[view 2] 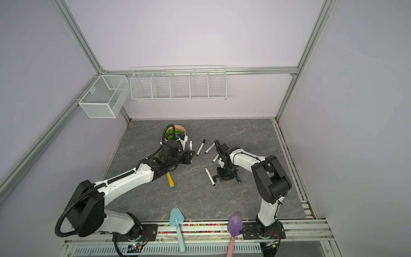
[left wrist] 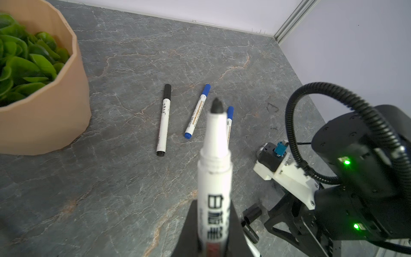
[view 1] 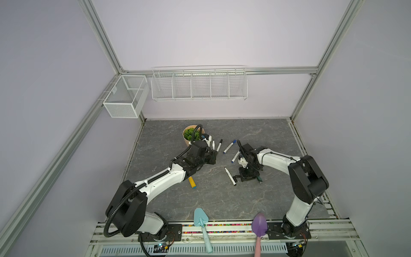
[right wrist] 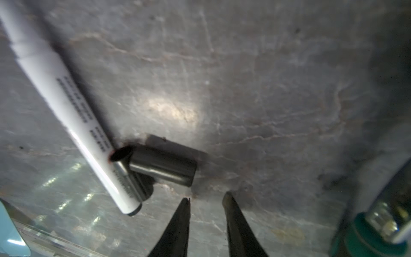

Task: Insert the pens into the pen caps
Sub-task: 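Close the right gripper on the black cap and lift it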

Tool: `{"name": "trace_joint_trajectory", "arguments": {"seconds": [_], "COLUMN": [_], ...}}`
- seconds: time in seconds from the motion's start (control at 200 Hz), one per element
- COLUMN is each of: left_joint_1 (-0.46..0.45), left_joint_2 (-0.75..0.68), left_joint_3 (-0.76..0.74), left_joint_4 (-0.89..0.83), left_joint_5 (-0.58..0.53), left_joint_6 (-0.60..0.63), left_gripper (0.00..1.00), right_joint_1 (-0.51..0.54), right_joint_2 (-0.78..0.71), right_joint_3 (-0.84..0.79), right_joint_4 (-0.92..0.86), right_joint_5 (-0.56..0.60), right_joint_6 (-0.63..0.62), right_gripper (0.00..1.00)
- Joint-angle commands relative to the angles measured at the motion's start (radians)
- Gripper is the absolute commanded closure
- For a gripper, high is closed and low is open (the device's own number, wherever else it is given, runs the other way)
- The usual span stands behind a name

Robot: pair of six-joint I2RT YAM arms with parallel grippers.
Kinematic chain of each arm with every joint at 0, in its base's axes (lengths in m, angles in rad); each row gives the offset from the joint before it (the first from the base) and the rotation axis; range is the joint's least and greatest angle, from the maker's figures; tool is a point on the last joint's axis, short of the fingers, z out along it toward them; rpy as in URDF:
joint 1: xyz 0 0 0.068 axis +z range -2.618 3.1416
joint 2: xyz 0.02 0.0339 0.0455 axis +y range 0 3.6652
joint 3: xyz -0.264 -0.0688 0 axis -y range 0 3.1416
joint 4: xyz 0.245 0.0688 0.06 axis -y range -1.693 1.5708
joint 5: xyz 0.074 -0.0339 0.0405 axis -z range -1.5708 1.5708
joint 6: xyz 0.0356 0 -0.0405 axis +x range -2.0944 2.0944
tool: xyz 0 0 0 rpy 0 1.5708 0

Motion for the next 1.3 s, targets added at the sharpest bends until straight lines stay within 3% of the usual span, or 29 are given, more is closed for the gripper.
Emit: {"name": "trace_joint_trajectory", "arguments": {"seconds": [0.0, 0.2, 0.565, 0.85, 1.035, 1.294], "left_joint_1": [0.007, 0.007, 0.007, 0.007, 0.006, 0.007], "left_joint_2": [-0.013, -0.03, -0.044, -0.04, -0.038, -0.067], "left_joint_3": [0.031, 0.016, -0.006, -0.016, -0.013, -0.027], "left_joint_4": [-0.015, -0.013, -0.014, -0.002, -0.011, -0.029], "left_joint_5": [-0.011, -0.017, -0.015, -0.015, -0.012, -0.028], "left_joint_6": [0.024, 0.024, 0.018, 0.024, 0.033, 0.045], "left_gripper": [1.0, 1.0, 1.0, 1.0, 1.0, 1.0], "right_joint_1": [0.002, 0.001, 0.0, 0.041, 0.049, 0.076], "right_joint_2": [0.055, 0.103, 0.19, 0.162, 0.197, 0.213], "right_joint_3": [0.017, 0.094, 0.285, 0.295, 0.308, 0.339], "right_joint_4": [0.002, 0.002, -0.02, -0.021, 0.01, 0.01], "right_joint_5": [0.038, 0.115, 0.108, 0.025, 0.002, 0.001], "right_joint_6": [0.016, 0.01, -0.023, 0.058, 0.115, 0.104], "right_gripper": [0.69, 0.7, 0.7, 0.52, 0.51, 0.52]}}
